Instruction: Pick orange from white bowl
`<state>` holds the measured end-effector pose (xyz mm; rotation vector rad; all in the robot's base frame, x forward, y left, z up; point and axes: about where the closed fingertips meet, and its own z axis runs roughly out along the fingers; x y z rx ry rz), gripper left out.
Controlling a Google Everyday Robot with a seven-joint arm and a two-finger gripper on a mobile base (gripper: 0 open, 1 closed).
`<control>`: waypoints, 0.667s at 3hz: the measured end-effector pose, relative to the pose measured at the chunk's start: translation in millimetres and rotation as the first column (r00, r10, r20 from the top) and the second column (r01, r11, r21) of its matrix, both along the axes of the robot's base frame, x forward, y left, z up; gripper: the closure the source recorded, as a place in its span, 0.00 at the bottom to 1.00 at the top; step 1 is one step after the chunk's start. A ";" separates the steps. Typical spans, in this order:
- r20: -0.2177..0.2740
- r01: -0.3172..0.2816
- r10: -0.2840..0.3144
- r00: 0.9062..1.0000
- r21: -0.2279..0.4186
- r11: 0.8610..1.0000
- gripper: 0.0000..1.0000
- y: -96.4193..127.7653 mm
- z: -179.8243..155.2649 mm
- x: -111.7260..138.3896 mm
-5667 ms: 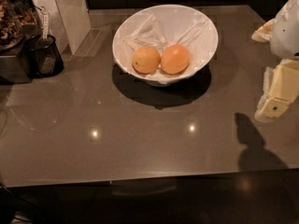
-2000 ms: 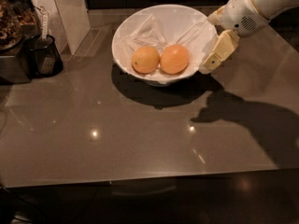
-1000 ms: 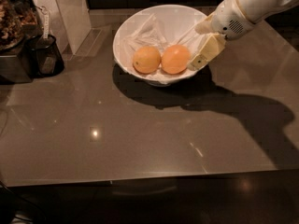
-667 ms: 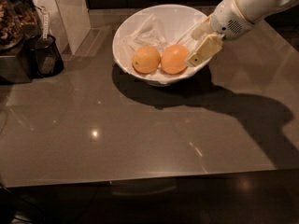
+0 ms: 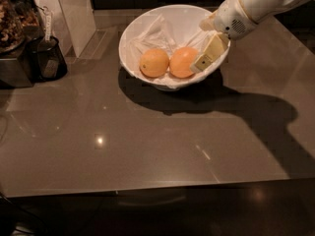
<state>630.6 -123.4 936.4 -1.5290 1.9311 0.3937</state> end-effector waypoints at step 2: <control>0.015 -0.056 0.056 0.998 0.021 0.998 0.09 26.4 -5.8 33.4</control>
Offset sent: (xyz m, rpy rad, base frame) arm 0.0522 0.0360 -0.0025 0.0298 -0.0334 0.0801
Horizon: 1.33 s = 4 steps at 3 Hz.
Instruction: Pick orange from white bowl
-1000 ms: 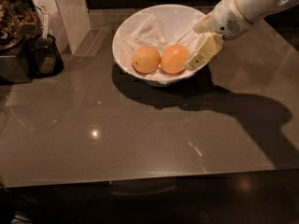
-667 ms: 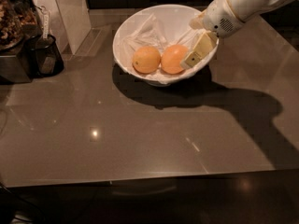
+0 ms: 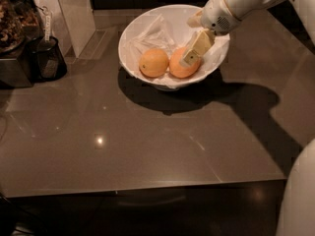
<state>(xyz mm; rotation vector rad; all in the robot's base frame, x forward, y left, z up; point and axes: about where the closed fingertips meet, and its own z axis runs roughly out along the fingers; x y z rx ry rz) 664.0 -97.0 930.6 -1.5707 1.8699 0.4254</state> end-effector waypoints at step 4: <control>-0.147 0.022 -0.023 0.989 -0.006 1.000 0.32 -5.4 -62.9 16.8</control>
Offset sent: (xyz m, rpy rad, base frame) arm 0.0217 -0.0135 -0.0683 -0.0039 0.1561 -0.0410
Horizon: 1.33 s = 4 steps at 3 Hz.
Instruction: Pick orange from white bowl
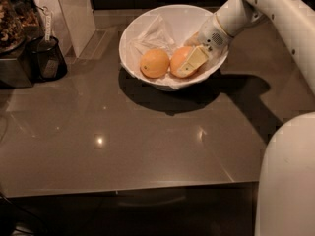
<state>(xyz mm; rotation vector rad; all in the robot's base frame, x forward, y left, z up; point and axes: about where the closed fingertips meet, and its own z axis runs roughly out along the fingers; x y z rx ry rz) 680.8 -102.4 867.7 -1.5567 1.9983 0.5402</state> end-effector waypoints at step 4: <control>0.003 -0.009 0.008 1.000 0.065 0.998 1.00 1.3 13.8 -11.7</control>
Offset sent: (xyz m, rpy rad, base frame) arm -0.0062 0.0005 -0.0222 0.0021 0.0461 -0.0062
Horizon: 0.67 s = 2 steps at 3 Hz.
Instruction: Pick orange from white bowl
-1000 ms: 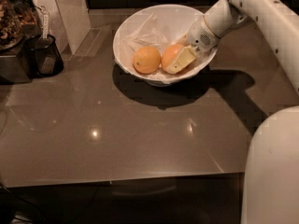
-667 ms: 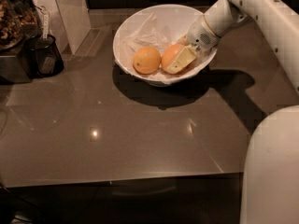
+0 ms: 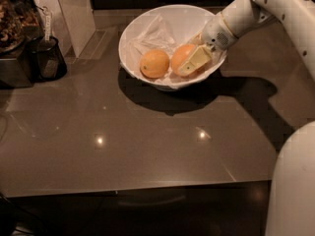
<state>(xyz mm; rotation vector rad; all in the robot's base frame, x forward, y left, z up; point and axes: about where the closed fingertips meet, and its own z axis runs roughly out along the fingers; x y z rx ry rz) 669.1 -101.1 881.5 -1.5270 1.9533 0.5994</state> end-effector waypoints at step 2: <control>0.120 -0.033 0.009 0.993 0.204 0.978 1.00 -22.6 67.0 -36.2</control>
Offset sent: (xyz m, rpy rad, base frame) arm -0.0654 -0.0457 0.1046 0.3185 -0.1827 0.0202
